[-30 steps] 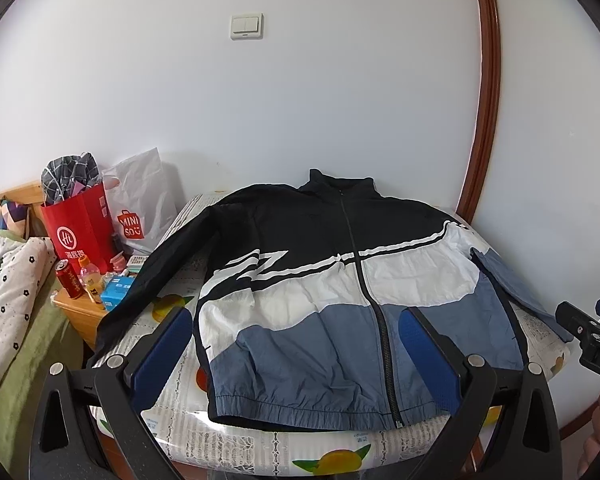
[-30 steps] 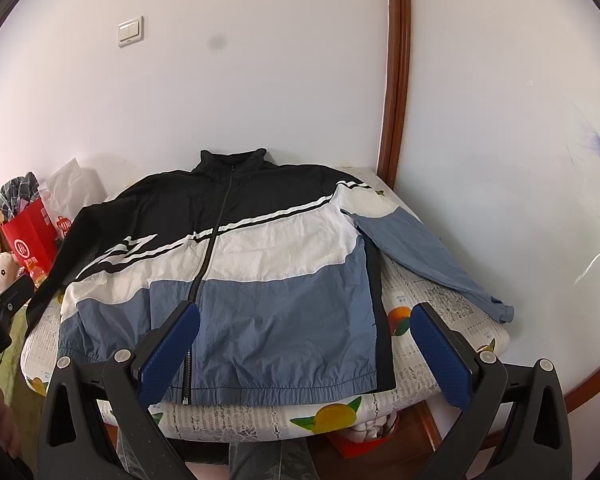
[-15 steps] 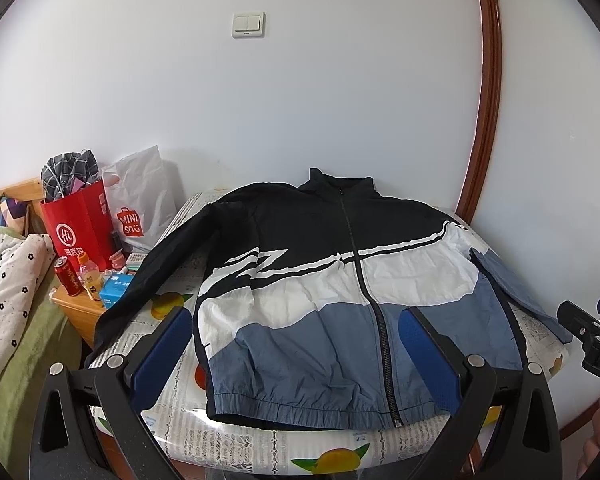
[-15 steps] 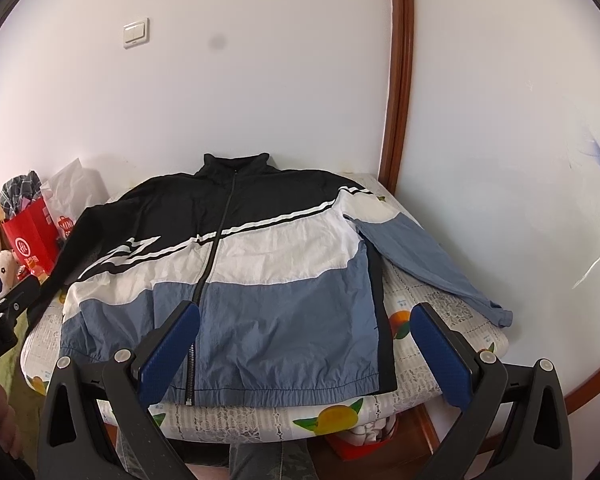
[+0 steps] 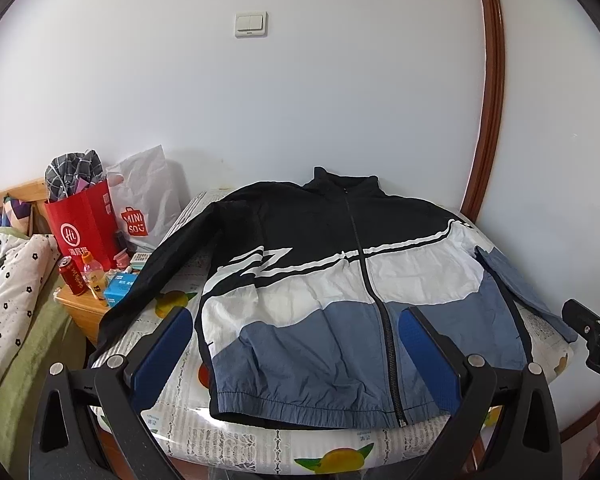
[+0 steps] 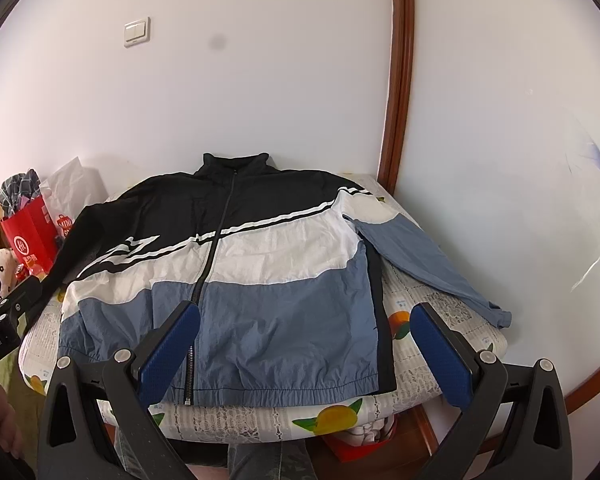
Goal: Fold large clothes
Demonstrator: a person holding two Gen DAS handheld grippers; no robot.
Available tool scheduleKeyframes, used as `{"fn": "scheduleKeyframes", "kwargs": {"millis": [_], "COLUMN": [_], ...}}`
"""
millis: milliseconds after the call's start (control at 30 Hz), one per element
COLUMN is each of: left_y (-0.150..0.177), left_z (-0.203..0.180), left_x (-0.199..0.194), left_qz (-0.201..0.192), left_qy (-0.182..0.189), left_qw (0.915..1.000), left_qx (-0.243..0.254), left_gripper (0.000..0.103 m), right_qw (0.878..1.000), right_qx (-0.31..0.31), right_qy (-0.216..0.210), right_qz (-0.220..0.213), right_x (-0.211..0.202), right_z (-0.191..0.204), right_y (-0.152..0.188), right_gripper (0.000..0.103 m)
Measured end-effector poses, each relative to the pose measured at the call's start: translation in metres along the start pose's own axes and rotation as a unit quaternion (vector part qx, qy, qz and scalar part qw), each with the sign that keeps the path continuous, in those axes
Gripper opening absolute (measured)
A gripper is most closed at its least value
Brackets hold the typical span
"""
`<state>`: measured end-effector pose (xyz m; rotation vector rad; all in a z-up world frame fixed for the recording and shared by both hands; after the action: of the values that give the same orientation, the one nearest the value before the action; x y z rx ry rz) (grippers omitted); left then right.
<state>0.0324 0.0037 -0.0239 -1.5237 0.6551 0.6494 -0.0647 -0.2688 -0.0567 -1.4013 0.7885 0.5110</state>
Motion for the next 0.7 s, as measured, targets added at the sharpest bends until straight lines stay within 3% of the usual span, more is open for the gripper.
{"fn": "scheduleKeyframes", "kwargs": {"millis": [700], "left_y": [-0.0055], "left_z": [0.0008], "left_x": [0.0005], "left_qz": [-0.015], "left_qy": [-0.051], "left_qw": [0.9985], "left_qx": [-0.012], "left_gripper": [0.103], "right_qw": [1.000], "right_qx": [0.004], "right_qy": [-0.006], "right_qz": [0.000], "right_x": [0.0014], "right_z": [-0.0019], "right_y": [-0.0092], "right_gripper": [0.103]}}
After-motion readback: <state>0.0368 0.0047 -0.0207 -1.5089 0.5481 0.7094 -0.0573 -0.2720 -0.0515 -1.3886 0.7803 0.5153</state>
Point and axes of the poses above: each gripper's, at about its wrist camera, not at the fingertips, and x roughly the way its jaws point, z to its left, y to its underside, the point moved 4 cm from there along x, roughly the way its jaws point, and after that the axes turned 15 degrees about z, right-handed, at the moved point
